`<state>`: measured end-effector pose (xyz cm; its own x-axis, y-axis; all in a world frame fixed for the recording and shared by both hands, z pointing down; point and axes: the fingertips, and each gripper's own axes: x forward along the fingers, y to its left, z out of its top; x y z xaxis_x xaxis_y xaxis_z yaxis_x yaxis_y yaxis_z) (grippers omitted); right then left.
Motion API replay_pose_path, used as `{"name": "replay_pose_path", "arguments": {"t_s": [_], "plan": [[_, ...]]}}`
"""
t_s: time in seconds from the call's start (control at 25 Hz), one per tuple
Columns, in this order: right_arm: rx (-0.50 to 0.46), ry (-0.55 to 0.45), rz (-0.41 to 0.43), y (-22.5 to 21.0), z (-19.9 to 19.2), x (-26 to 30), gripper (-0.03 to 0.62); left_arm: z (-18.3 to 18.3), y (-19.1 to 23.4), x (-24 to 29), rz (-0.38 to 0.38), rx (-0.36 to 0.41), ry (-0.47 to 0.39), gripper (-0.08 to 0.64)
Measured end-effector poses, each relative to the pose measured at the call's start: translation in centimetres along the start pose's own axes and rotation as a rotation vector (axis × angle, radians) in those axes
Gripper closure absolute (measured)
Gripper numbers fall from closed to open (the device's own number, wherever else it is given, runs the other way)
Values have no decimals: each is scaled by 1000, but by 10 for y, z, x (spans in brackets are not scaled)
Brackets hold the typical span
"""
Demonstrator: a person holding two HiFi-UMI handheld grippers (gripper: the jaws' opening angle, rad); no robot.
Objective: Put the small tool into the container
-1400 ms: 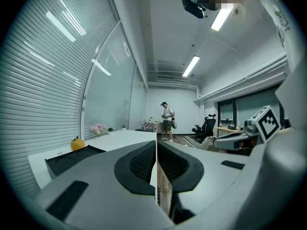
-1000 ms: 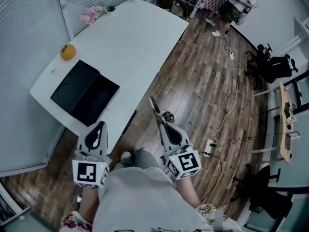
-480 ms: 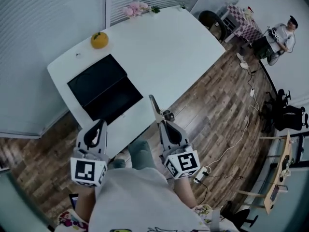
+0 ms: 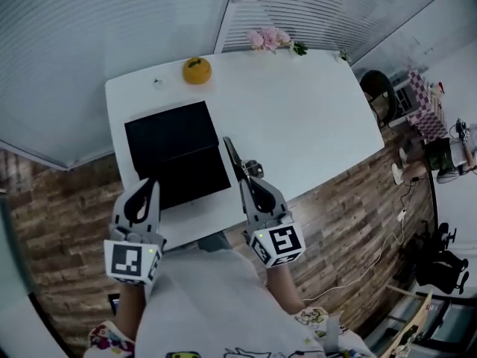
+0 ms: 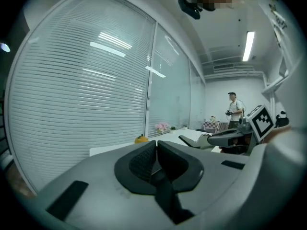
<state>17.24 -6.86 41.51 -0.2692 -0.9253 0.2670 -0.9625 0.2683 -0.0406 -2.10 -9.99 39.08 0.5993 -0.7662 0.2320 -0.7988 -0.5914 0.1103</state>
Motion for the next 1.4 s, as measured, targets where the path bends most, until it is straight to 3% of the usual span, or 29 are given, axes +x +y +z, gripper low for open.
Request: {"name": "replay_pose_path", "arguments": {"t_s": [0.36,0.76,1.4], "plan": [[-44,-12,236,-6,19,51,586,11,12,5,227,-21,-28,548],[-81,2,401,14,20,72,586,4,20,-19,383,-10,-44,548],[-109,37,458,46,19,77,586,-3,26,-38,389,-59,-37,548]]}}
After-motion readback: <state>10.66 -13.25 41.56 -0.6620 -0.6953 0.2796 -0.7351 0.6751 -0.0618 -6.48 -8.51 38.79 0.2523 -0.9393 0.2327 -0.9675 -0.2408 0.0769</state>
